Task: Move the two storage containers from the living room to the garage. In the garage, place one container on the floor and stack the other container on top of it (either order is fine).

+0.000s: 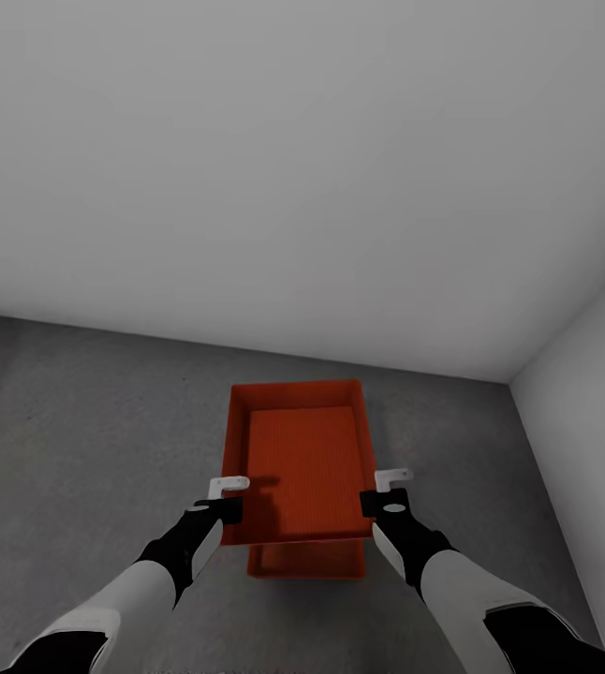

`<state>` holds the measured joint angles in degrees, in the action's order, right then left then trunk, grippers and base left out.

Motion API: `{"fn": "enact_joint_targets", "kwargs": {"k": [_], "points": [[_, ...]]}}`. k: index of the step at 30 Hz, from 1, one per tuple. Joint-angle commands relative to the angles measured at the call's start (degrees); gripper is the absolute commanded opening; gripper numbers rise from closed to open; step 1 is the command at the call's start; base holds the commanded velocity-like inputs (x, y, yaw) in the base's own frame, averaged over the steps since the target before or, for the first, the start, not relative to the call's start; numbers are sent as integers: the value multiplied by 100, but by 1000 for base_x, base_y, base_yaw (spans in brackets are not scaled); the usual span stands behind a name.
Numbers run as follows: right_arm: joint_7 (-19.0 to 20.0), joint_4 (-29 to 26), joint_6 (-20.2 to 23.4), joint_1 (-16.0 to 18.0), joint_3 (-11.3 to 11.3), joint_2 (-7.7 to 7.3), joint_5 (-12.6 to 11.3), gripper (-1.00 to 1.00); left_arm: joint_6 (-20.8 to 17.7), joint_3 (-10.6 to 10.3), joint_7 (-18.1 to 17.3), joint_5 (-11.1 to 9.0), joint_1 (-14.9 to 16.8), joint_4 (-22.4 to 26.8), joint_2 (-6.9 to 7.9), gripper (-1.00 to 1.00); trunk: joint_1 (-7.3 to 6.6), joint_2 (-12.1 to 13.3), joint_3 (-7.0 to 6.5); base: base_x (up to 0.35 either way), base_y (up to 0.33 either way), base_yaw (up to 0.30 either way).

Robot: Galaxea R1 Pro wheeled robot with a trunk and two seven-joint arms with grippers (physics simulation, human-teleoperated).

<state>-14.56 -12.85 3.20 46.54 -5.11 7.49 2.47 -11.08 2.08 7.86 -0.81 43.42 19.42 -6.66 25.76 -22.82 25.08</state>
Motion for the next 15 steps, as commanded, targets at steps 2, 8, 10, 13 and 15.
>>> {"fn": "enact_joint_targets", "kwargs": {"k": [2,8,10,13,15], "points": [[-21,19,34,4,-8,-46,-53,-100,142,-76,31,55,0,27,183,-100,2,-10,27,0,0,0],[-21,19,33,4,-8,-46,-53,-100,141,-76,31,55,0,31,183,-100,2,-10,82,0,0,0],[-21,19,34,4,-8,-46,-53,-100,142,-76,31,55,0,32,183,-100,2,-10,100,0,0,0],[-21,19,33,4,-8,-46,-53,-100,143,-76,31,55,0,28,180,-100,2,-10,127,0,0,0],[-21,19,32,4,-8,-46,-53,-100,143,-76,31,55,0,28,179,-100,2,-10,146,0,0,0]]}}
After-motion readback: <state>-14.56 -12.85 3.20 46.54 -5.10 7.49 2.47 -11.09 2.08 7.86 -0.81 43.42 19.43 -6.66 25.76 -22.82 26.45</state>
